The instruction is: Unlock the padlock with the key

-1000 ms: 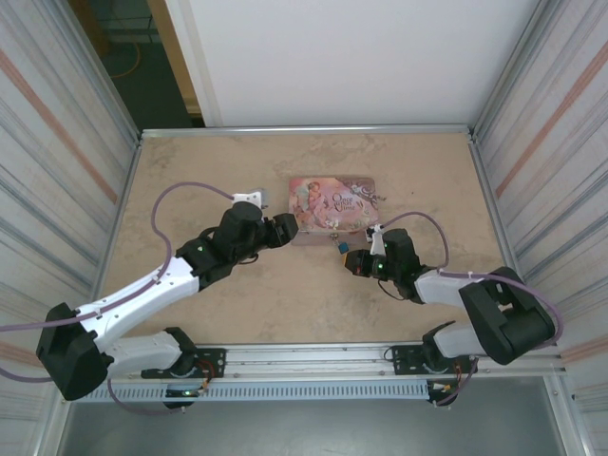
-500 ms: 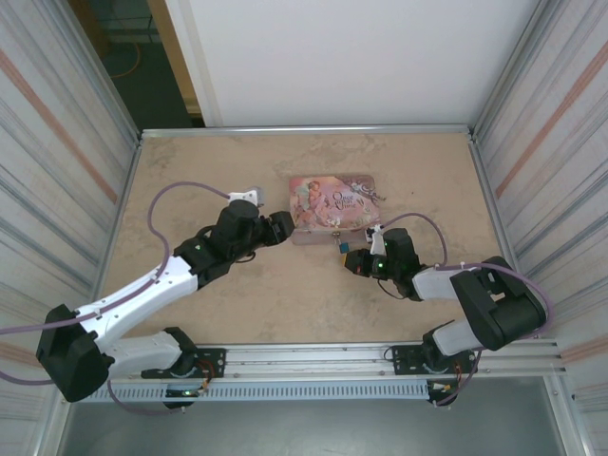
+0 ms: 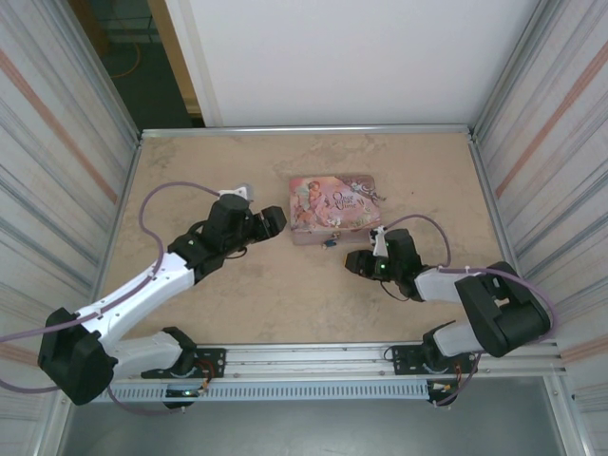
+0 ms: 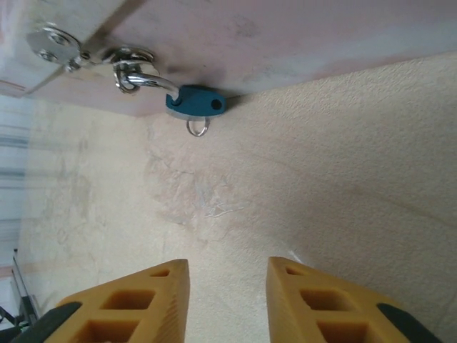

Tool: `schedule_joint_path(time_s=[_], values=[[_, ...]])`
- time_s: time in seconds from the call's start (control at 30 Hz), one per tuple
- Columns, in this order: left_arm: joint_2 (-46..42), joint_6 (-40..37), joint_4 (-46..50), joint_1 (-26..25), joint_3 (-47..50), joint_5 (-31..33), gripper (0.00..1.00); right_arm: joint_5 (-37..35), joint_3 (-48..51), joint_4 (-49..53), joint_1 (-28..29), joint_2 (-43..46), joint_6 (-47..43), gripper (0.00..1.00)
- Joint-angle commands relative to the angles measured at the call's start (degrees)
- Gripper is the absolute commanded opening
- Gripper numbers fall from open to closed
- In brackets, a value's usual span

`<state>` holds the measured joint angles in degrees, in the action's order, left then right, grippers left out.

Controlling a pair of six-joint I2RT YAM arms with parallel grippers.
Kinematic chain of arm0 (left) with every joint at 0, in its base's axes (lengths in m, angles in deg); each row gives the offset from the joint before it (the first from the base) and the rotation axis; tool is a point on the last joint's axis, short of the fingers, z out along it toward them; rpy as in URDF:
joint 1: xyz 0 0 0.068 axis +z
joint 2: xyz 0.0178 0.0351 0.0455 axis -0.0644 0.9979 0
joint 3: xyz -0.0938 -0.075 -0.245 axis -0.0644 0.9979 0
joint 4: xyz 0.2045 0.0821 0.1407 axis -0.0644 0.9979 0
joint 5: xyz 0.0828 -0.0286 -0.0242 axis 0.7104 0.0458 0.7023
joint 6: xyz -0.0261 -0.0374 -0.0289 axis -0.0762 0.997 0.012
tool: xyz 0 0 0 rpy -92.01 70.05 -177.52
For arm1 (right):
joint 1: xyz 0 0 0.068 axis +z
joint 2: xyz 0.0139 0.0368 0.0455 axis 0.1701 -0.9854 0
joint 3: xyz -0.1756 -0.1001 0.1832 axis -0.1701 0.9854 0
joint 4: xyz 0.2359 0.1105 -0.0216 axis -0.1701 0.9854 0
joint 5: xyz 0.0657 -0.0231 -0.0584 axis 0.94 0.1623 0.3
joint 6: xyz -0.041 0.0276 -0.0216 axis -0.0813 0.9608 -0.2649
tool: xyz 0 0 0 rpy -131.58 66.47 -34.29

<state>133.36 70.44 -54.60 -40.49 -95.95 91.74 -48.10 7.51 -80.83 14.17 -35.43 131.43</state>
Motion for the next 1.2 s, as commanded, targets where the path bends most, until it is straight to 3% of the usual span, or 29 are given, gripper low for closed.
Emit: schedule_joint_path(time_s=[0.0, 0.13, 0.3, 0.37, 0.63, 0.83, 1.17], values=[[-0.4, -1.72, 0.93, 2.0, -0.47, -2.92, 0.76, -1.36, -0.57, 3.47, -0.3, 4.02, -1.56, 0.37], [1.37, -2.98, 0.33, 4.99, -1.4, -7.58, 0.79, -2.16, -1.14, 5.85, -0.74, 8.05, -2.78, 0.48], [6.54, -4.3, -1.25, 9.02, -3.61, -16.67, 0.8, -2.29, -1.53, 6.37, -1.95, 11.85, -2.46, 0.9], [9.42, -4.39, -2.71, 10.11, -4.57, -20.16, 0.8, -2.31, -1.54, 5.63, -2.43, 12.63, -1.91, 1.0], [22.57, -8.13, -2.86, 11.53, -12.51, -28.8, 0.79, -0.8, -3.43, 2.87, -3.3, 11.25, -1.22, 0.99], [30.49, -9.51, -2.94, 12.78, -16.99, -31.15, 0.78, -1.08, -4.61, 1.03, -3.47, 9.56, -1.61, 0.99], [39.73, -9.17, -3.55, 12.98, -20.68, -38.03, 0.63, -0.68, -6.75, 0.68, -3.83, 7.59, -4.48, 0.99]])
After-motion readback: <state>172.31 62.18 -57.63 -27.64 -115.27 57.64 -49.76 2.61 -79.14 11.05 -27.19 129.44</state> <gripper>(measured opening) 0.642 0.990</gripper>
